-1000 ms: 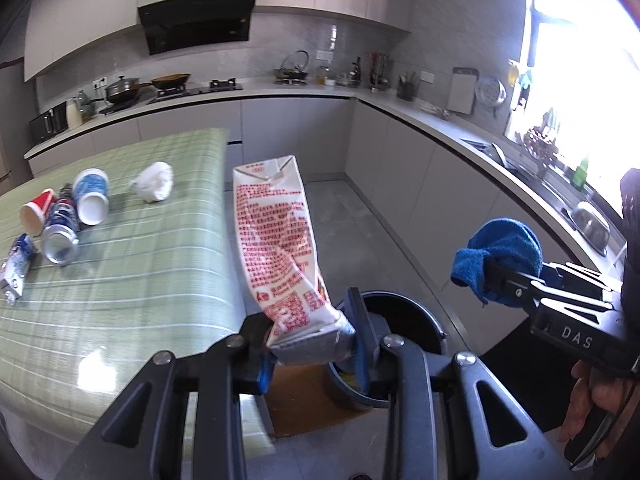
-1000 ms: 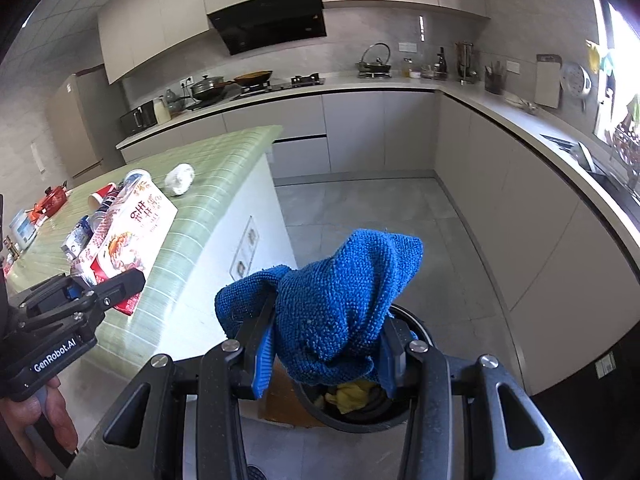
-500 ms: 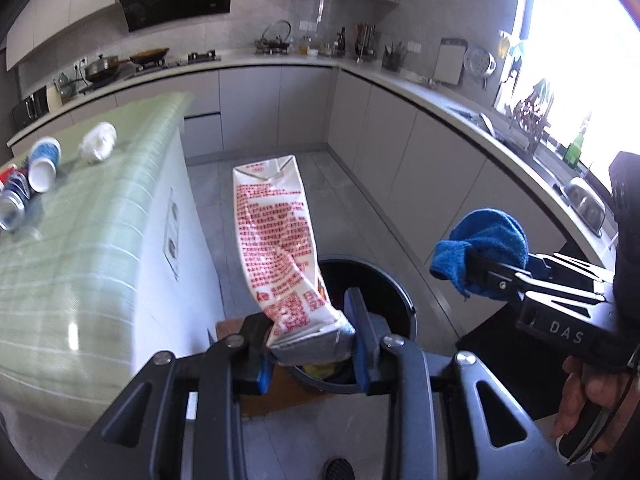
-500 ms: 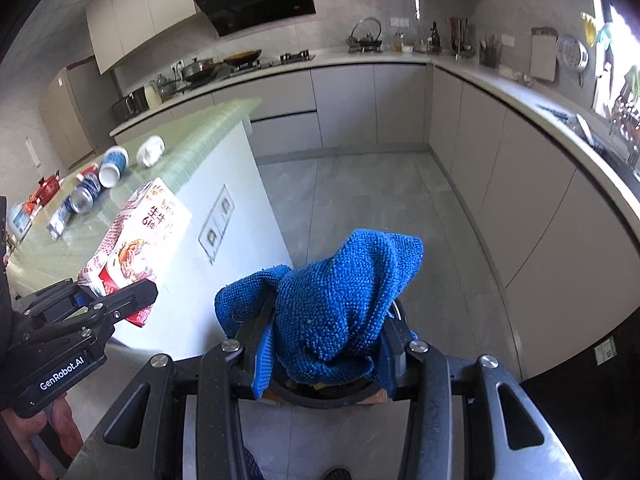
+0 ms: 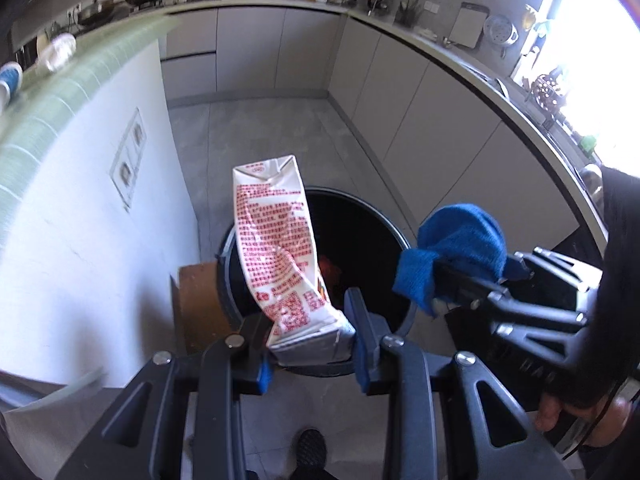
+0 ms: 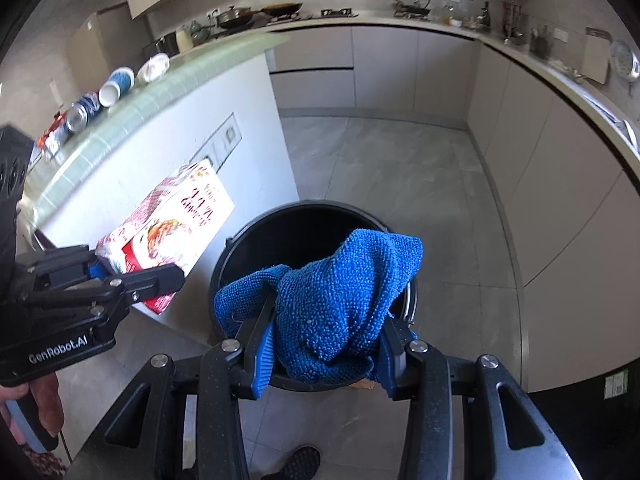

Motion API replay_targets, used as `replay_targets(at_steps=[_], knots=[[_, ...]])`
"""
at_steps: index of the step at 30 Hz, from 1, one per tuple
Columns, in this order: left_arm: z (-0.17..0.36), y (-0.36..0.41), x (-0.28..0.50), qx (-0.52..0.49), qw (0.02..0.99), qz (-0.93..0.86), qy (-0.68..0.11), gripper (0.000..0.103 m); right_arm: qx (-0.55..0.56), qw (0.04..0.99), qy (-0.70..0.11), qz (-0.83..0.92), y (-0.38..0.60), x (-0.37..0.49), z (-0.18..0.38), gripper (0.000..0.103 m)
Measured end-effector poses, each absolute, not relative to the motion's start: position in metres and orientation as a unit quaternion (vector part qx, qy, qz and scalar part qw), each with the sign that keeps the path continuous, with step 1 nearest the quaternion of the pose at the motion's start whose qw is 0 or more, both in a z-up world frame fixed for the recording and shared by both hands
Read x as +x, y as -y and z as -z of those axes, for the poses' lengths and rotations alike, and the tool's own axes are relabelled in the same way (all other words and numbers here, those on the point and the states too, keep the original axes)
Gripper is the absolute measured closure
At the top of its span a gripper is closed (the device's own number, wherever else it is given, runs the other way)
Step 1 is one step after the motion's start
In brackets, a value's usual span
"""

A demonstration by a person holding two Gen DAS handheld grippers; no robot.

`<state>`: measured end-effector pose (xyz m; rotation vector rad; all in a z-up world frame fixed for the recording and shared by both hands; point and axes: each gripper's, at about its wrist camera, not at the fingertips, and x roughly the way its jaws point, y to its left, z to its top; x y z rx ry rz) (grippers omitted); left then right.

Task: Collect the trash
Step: 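Open both tools to drop the towel and carton into the bin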

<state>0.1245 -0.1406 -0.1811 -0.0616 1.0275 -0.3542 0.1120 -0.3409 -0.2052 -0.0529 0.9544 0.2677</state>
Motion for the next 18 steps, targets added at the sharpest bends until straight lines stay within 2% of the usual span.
replay_targets(at_steps=[11, 12, 13, 14, 15, 16, 18], knots=[[0.22, 0.143, 0.154, -0.078, 0.828, 0.164, -0.531, 0.071, -0.061, 0.856, -0.481, -0.178, 0.327, 0.148, 0.26, 0.059], [0.224, 0.146, 0.156, -0.078, 0.823, 0.17, -0.537, 0.07, -0.067, 0.854, -0.481, -0.185, 0.325, 0.152, 0.264, 0.056], [0.229, 0.148, 0.16, -0.069, 0.821, 0.164, -0.543, 0.065, -0.078, 0.853, -0.478, -0.193, 0.323, 0.153, 0.269, 0.053], [0.232, 0.147, 0.163, -0.061, 0.821, 0.148, -0.548, 0.044, -0.109, 0.859, -0.46, -0.196, 0.319, 0.155, 0.273, 0.027], [0.232, 0.143, 0.163, -0.06, 0.825, 0.129, -0.547, 0.032, -0.127, 0.861, -0.457, -0.185, 0.318, 0.155, 0.277, 0.0], [0.226, 0.136, 0.161, -0.072, 0.834, 0.122, -0.534, 0.022, -0.138, 0.855, -0.467, -0.177, 0.321, 0.159, 0.28, 0.0], [0.215, 0.127, 0.156, -0.078, 0.847, 0.103, -0.515, 0.02, -0.123, 0.856, -0.472, -0.17, 0.332, 0.162, 0.279, 0.0]])
